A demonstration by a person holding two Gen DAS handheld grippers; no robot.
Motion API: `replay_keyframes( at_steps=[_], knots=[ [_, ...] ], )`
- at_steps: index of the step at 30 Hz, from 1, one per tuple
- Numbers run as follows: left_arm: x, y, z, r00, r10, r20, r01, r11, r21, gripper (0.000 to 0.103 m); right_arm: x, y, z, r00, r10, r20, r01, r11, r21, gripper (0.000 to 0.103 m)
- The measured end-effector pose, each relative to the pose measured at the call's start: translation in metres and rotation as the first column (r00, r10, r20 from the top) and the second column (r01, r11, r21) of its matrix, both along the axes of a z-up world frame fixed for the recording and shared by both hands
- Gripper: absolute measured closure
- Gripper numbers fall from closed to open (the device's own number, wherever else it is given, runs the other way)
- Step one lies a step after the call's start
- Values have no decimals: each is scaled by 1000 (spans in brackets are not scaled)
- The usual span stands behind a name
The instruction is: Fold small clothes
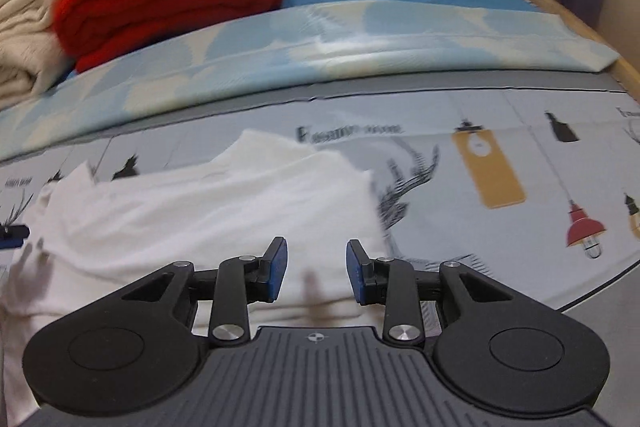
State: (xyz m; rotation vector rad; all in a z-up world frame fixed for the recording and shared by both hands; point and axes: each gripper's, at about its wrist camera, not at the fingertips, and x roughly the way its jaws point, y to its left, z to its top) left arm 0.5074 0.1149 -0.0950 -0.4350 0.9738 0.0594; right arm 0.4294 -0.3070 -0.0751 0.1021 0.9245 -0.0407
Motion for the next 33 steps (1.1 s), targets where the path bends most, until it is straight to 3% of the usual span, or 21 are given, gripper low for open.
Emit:
replay_keyframes(
  at_steps=[3,4,5,6,7,11,14,16,20,23,27,29,31,33],
  knots=[
    [6,-11,-7,999,-53,2,53,998,31,75,7,-24,1,996,-85,11,85,996,27,69],
    [6,-15,-9,997,-72,-12,73,995,68,80,14,-27,-4,993,-114,9,113,993,41,69],
    [6,-19,-10,996,-87,-14,88,990,109,96,15,-35,-5,989,-150,6,149,987,58,69],
    [6,-21,-9,995,-102,-16,103,986,135,103,16,-42,-7,982,-188,1,187,979,76,69],
    [6,-23,-6,993,-115,-20,117,983,142,103,17,-48,-11,976,-216,-9,216,972,90,69],
    [-5,-21,49,996,-66,55,55,981,186,103,18,-64,-22,949,-312,-49,315,939,136,69],
    [-28,-17,97,989,-37,143,13,986,164,103,18,-65,-24,939,-340,-44,343,929,137,69],
    [-37,-14,104,986,-40,160,14,988,156,103,19,-62,-24,940,-340,-35,342,930,132,69],
    [-25,-5,60,997,-42,63,37,996,75,99,20,-54,-25,941,-337,-36,339,931,135,69],
    [-13,-9,29,997,-70,44,67,995,70,88,18,-45,-23,946,-322,-39,324,934,149,69],
    [-3,-11,-5,996,-88,18,86,991,98,85,14,-38,-17,956,-292,-29,292,944,154,69],
    [1,-8,-17,997,-72,15,70,992,106,78,13,-39,-16,958,-285,-20,284,948,143,69],
    [3,-9,-25,996,-87,7,86,992,88,78,13,-43,-17,958,-285,-20,285,949,138,69],
    [3,-18,-24,990,-143,-4,142,979,145,97,14,-47,-19,956,-293,-31,294,945,143,69]
  ],
)
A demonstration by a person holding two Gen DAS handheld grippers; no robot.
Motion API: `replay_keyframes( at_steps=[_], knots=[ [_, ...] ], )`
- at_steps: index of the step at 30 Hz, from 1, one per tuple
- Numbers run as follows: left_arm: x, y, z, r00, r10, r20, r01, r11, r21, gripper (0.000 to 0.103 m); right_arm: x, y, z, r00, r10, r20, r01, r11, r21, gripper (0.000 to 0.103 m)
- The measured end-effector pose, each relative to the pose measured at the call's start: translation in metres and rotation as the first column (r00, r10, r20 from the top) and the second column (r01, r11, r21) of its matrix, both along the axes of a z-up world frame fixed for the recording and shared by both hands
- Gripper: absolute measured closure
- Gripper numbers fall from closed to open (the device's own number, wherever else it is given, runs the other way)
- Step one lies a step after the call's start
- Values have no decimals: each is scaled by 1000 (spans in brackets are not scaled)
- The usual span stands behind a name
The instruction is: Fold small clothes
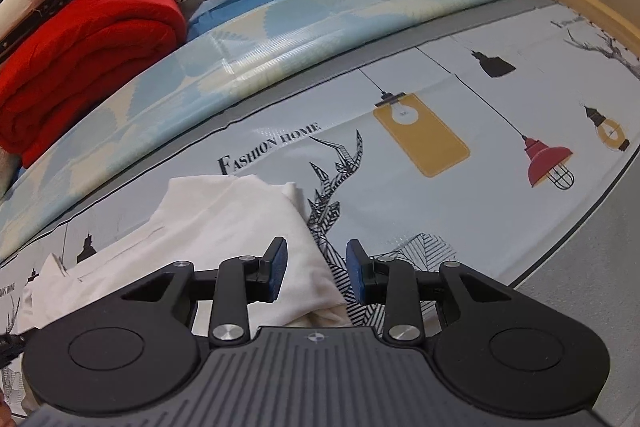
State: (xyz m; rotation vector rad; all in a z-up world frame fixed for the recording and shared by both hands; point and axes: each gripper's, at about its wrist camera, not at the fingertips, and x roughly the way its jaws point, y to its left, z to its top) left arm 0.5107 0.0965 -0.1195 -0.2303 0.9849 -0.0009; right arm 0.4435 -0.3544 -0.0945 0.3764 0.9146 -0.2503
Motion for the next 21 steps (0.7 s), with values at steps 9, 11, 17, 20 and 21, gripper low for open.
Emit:
replay_keyframes(
  at_steps=[9,11,17,20,21],
  knots=[
    [-28,8,126,990,-32,140,36,999,-20,101,7,5,1,999,-5,36,5,1000,-7,69],
    [-37,12,121,997,-64,49,64,998,-13,101,8,9,2,999,1,43,-1,1000,-10,69],
    [-53,11,107,999,-2,-52,13,977,215,95,10,18,-3,999,23,32,-22,1000,-18,69],
    [-53,9,108,1000,-2,3,1,983,183,87,13,23,-13,999,54,-6,-53,999,4,69],
    [-50,8,103,1000,-4,-2,4,989,150,87,15,25,-20,997,72,-39,-72,997,5,69]
  ],
)
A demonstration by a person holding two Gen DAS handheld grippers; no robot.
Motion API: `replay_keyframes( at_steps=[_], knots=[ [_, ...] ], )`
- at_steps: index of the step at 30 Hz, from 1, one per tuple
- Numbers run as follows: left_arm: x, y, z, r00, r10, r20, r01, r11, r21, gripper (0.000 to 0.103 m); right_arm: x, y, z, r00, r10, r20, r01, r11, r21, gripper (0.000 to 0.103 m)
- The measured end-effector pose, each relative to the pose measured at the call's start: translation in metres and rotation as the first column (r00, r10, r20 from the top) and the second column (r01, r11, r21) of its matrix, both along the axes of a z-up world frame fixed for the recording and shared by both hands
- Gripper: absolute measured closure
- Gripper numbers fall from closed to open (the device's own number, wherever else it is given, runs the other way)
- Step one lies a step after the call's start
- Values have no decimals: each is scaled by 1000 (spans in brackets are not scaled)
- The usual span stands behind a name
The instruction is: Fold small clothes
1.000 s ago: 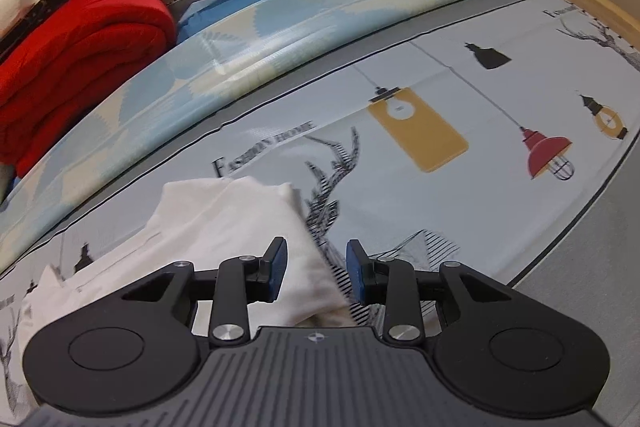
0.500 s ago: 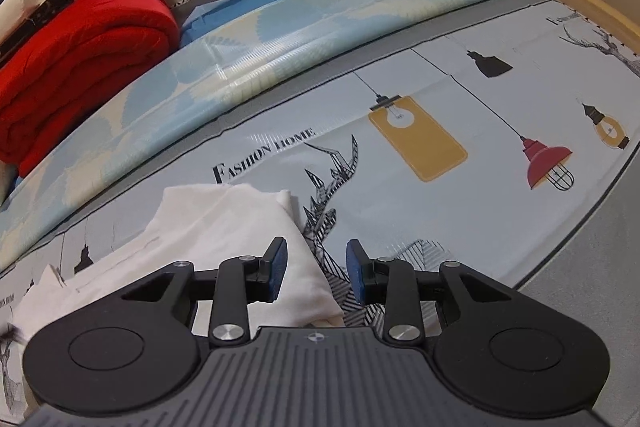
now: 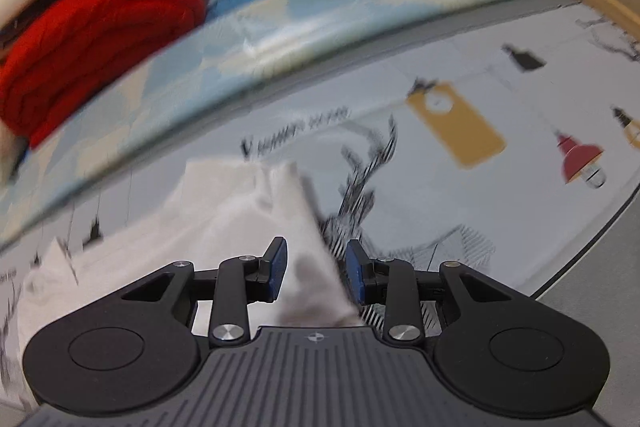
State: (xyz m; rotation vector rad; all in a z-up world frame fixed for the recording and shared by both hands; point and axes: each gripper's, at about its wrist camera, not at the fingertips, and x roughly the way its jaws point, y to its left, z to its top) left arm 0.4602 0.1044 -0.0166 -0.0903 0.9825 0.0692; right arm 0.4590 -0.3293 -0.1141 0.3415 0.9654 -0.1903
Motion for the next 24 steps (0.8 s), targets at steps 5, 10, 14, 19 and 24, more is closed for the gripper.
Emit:
replay_keyframes(
  at_steps=[5,10,14,19,24],
  knots=[
    [15,-22,-40,990,-78,-115,67,994,-90,87,3,-4,-36,978,-15,-207,9,1000,-27,51],
    [16,-31,-105,943,-121,-310,130,992,9,87,3,-10,-22,984,-53,-168,55,998,11,52],
    [18,-29,-97,950,-112,-293,116,993,-5,85,9,-20,4,997,-56,46,53,997,59,52],
    [20,-32,-99,945,-127,-302,137,991,10,85,36,-31,-1,991,10,132,-18,998,55,76],
    [25,-30,-100,943,-134,-304,143,990,7,85,55,-31,-13,987,80,140,-93,992,89,91]
  ],
)
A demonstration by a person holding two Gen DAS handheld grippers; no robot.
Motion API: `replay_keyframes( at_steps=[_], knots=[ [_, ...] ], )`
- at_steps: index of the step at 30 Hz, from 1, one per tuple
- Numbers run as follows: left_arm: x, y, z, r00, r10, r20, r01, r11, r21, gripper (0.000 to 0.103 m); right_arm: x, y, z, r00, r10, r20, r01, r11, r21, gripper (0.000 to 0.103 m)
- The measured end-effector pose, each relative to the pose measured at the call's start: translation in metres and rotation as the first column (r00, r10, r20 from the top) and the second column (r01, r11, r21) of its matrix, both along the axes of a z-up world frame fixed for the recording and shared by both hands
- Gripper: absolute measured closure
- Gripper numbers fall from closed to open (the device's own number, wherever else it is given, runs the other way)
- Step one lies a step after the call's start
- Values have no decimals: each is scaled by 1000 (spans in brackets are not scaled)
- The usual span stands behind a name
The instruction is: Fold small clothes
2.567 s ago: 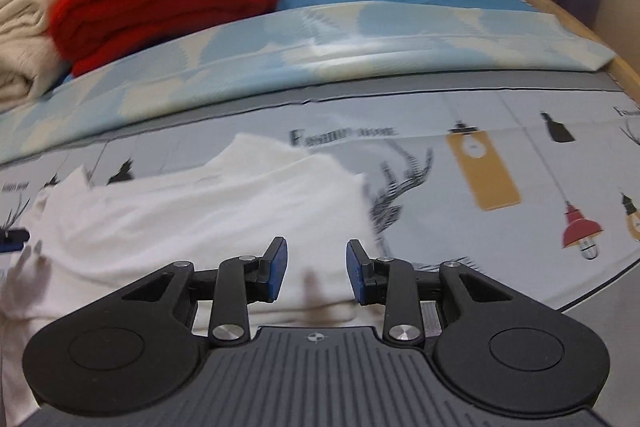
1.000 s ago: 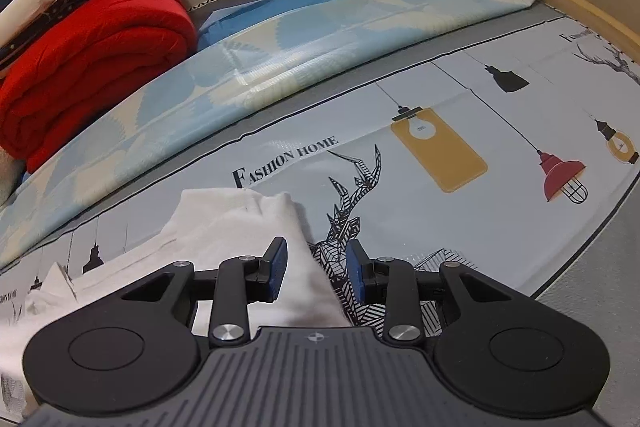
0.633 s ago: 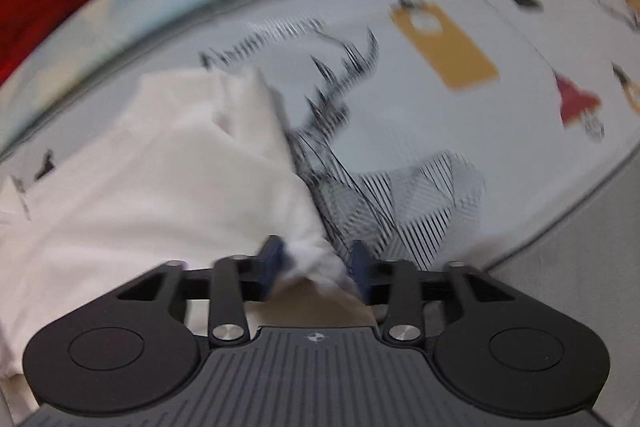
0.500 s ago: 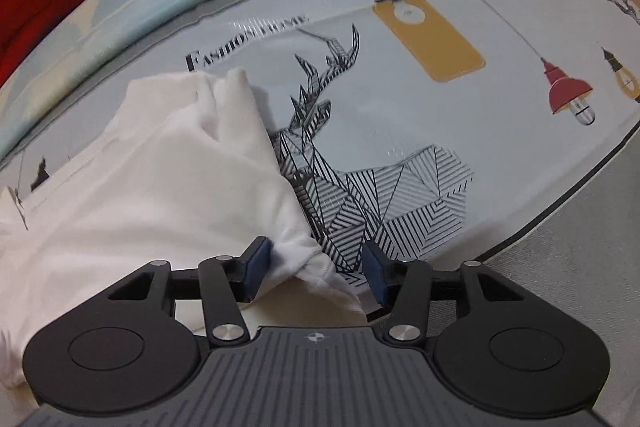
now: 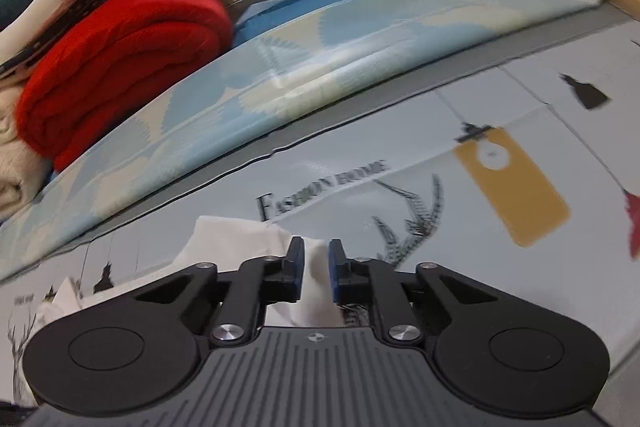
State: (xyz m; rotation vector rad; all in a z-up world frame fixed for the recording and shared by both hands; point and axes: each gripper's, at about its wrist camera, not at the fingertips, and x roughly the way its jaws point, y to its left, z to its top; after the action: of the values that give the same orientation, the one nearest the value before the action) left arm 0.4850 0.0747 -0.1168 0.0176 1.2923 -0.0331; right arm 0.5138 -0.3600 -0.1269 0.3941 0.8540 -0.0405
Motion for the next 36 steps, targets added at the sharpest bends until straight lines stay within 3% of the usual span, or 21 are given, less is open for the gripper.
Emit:
replay_keyframes(
  at_steps=[5,10,24,25,27,28,30,32,34,36],
  knots=[
    [1,1,0,1000,4,-1,-4,1000,-3,85,9,13,4,993,117,-33,-116,993,38,90],
    [-2,-3,2,1000,-7,5,7,1000,14,85,16,15,-15,990,83,-116,-88,995,-38,89],
    [-1,0,2,1000,-7,0,7,1000,-2,85,23,30,-30,977,162,-140,-180,976,-123,82],
    [-1,0,2,1000,-7,0,7,1000,-3,85,23,32,-31,974,171,-147,-191,971,-140,83],
    [-1,0,2,1000,-7,0,7,1000,-3,85,23,36,-32,970,192,-149,-216,961,-173,99],
    [-1,1,2,1000,-6,0,6,1000,-5,85,22,35,-32,971,192,-144,-216,960,-178,100],
    [-1,2,2,1000,-4,-1,4,1000,-13,85,20,20,-28,987,123,-101,-135,983,-122,100],
    [0,4,2,1000,3,-1,-3,1000,-27,85,15,-10,-24,998,-36,-54,36,999,0,101],
    [1,8,5,1000,23,10,-22,999,-46,85,6,-34,-30,985,-165,-53,170,979,113,103],
    [2,13,10,998,53,34,-50,996,-73,85,-1,-46,-34,967,-249,-54,253,963,91,103]
  ],
)
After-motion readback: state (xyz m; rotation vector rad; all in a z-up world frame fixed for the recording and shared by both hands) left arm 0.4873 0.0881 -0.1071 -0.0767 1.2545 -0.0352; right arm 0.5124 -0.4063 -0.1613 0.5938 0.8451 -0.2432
